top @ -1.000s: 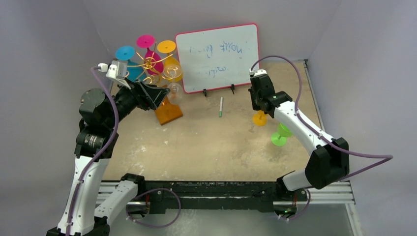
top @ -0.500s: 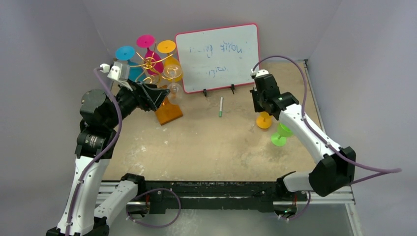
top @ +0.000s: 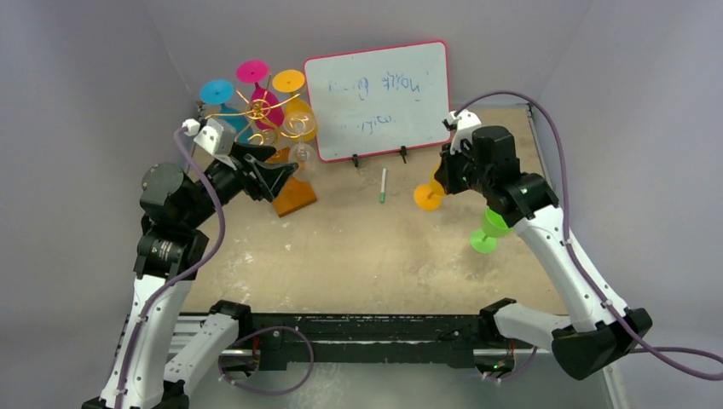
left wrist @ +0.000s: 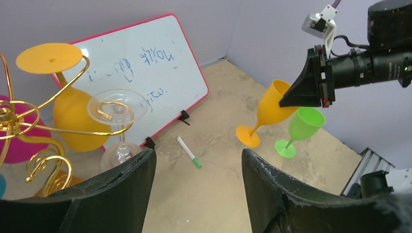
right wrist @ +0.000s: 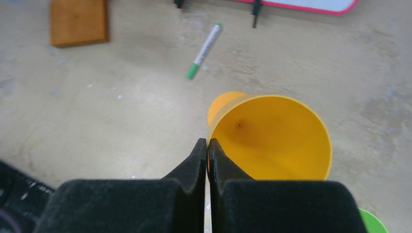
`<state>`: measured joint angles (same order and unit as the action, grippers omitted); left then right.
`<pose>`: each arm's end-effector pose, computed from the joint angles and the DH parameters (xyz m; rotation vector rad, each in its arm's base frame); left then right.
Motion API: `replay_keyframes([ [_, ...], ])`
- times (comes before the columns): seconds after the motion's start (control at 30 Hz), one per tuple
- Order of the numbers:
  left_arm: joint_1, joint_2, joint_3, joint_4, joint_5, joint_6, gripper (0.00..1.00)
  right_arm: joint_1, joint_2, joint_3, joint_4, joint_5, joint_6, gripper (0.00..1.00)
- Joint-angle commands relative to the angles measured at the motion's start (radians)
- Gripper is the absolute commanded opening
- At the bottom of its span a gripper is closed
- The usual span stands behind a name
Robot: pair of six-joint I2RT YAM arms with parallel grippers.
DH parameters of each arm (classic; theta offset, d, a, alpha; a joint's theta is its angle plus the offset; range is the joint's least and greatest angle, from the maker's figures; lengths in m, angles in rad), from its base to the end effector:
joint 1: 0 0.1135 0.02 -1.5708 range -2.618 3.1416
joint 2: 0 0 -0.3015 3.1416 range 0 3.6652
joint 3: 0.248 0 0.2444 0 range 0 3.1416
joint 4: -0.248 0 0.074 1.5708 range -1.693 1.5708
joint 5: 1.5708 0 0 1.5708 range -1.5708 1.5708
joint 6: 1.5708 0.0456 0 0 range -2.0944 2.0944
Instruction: Place the wine glass upside down on the wine glass rack
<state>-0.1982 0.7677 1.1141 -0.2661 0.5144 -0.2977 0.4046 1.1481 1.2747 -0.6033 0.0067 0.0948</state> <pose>0.1121 -0.0454 0.4689 0.3506 1.5112 -0.7772 0.2116 0.0903 0.4230 -0.3138 2.0372 0.3035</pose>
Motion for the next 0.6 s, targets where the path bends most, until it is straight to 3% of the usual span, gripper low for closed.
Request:
replay_keyframes([
  [0.0,-0.006,-0.011,-0.007,0.037,0.089,0.176,0.63,-0.001,-0.052,0.034,0.056,-0.277,-0.018,0.00],
  [0.17,-0.007,0.004,-0.018,-0.017,0.159,0.316,0.63,-0.002,-0.104,0.020,0.128,-0.501,0.021,0.00],
  [0.57,-0.007,-0.050,-0.058,-0.234,0.440,0.890,0.67,-0.001,-0.163,-0.084,0.499,-0.965,0.288,0.00],
])
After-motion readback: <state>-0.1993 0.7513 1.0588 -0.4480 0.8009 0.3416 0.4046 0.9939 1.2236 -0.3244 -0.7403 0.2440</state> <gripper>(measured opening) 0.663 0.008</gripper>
